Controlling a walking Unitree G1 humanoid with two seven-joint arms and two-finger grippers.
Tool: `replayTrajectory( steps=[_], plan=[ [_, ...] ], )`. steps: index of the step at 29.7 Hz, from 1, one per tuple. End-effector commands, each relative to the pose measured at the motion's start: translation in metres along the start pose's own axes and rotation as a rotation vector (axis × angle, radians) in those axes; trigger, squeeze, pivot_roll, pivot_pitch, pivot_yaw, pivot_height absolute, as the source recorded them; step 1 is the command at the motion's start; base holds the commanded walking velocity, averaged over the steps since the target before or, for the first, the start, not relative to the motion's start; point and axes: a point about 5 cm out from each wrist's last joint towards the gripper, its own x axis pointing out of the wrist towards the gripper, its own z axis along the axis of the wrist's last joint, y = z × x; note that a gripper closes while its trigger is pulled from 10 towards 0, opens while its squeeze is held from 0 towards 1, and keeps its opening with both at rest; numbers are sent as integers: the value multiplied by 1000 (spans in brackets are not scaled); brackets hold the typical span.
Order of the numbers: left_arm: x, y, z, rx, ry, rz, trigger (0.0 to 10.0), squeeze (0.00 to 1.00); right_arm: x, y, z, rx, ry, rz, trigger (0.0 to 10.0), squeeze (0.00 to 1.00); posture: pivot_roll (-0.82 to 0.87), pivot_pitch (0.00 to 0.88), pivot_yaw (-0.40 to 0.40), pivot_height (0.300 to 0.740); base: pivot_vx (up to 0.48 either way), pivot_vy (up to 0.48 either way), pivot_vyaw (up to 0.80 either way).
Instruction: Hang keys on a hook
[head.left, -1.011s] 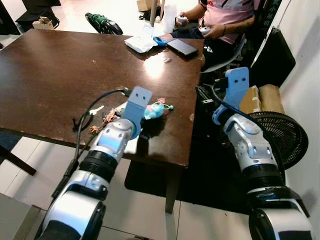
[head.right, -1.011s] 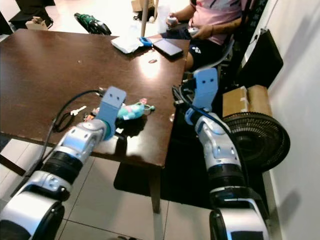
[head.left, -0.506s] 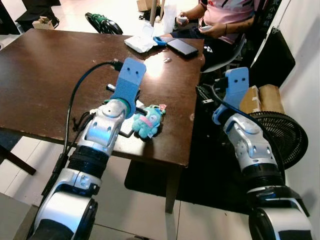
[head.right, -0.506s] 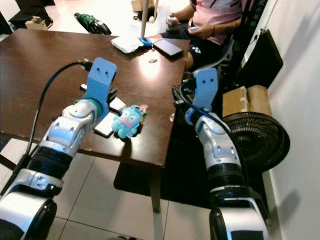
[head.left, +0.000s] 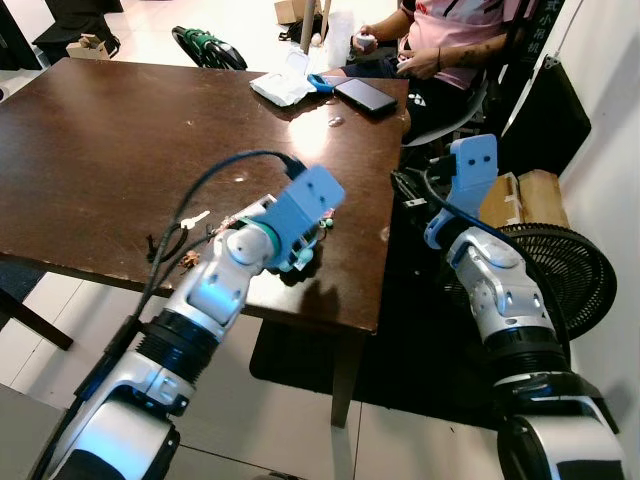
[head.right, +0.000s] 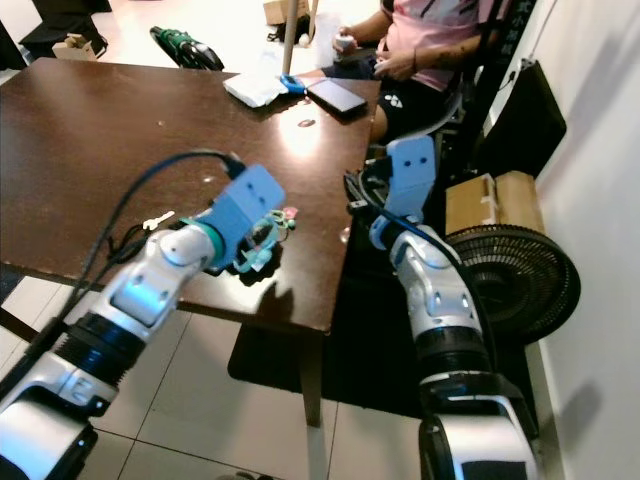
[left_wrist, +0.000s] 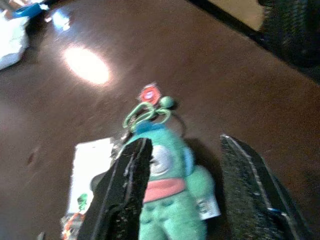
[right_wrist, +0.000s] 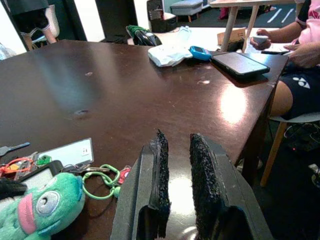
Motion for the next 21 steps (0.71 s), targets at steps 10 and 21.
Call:
replayTrajectory(
  steps=[10,21],
  plan=[
    [20,-3,-24,9,178,-11,10000,0,2,2,-1,-4,5,5,10000,0,142,0,161,740,0,0,0],
    [18,20,-36,-105,271,87,10000,0,1,3,-2,-3,8,9,10000,0,139,0,159,740,0,0,0]
  ],
)
